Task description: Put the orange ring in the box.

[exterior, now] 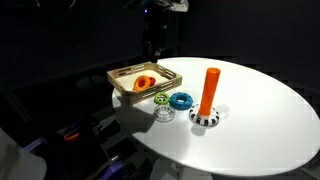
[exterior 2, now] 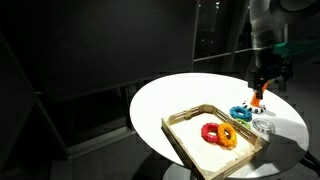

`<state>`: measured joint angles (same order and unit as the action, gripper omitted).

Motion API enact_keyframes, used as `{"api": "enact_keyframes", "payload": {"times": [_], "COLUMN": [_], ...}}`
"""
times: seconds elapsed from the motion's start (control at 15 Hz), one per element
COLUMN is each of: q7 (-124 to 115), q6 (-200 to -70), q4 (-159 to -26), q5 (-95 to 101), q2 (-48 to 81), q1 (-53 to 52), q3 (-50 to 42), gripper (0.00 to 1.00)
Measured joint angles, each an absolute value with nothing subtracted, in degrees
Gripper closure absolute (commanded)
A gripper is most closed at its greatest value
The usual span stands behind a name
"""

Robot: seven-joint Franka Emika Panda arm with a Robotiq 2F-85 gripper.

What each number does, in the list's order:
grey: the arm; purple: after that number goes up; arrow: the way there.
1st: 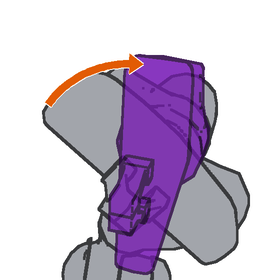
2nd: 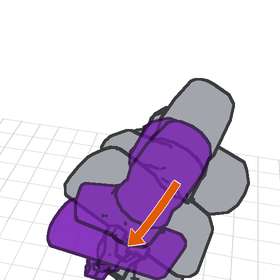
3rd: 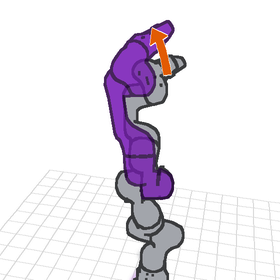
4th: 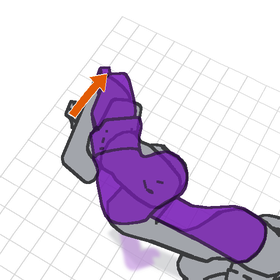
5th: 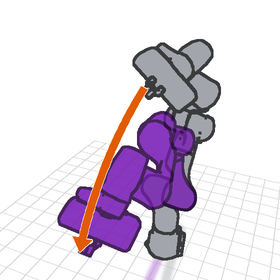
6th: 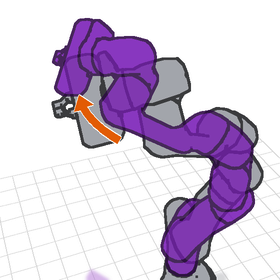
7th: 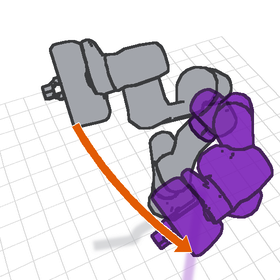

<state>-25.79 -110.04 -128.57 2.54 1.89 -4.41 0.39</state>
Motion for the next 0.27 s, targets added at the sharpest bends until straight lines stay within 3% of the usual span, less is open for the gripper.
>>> {"api": "enact_keyframes", "payload": {"times": [0.27], "q7": [-25.6], "q6": [-109.9], "q4": [-128.6], "q5": [2.5], "q2": [2.0], "q1": [-4.3], "q3": [0.5], "gripper": [0.00]}}
